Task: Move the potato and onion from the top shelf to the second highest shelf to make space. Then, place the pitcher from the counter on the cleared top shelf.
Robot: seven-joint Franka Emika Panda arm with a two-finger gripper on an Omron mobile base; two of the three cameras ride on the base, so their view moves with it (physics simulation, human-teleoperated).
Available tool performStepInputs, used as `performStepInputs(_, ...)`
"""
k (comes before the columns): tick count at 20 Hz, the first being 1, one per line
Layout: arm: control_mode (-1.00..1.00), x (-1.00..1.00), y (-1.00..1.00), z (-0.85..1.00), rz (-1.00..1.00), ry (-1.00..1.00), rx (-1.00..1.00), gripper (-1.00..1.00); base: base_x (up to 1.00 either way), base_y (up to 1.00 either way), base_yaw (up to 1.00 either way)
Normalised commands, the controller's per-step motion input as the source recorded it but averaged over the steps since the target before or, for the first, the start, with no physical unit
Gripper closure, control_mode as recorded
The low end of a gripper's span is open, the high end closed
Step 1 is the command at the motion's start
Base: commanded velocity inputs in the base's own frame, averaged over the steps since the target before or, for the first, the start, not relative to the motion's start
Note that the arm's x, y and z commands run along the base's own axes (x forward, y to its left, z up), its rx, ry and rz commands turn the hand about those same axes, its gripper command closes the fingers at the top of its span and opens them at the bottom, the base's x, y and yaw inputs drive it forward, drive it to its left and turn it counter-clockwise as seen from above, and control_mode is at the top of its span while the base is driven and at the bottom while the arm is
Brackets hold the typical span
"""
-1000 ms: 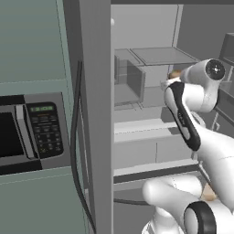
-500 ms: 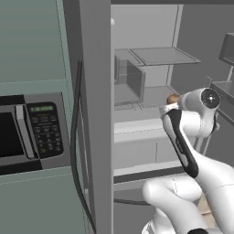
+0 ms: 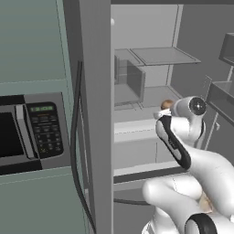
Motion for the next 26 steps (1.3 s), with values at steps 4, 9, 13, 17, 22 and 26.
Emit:
performStepInputs(4,-1.00,0.61,-0.26,0.00,0.00,0.00,0.11,1.00,0.00,0.00,0.00)
performStepInputs(9,-1.00,0.69,-0.32,0.00,0.00,0.01,0.12,1.00,0.00,0.00,0.00)
performStepInputs(13,-1.00,0.77,-0.19,0.00,0.00,0.04,0.08,1.00,0.00,0.00,0.00)
performStepInputs(17,-1.00,0.79,0.00,0.00,0.00,0.06,0.00,1.00,0.00,0.00,0.00)
performStepInputs(22,-1.00,0.77,0.00,-0.12,0.00,0.06,0.00,1.00,0.00,0.00,0.00)
performStepInputs(26,-1.00,0.78,0.00,-0.35,0.00,0.07,0.00,1.00,0.00,0.00,0.00)
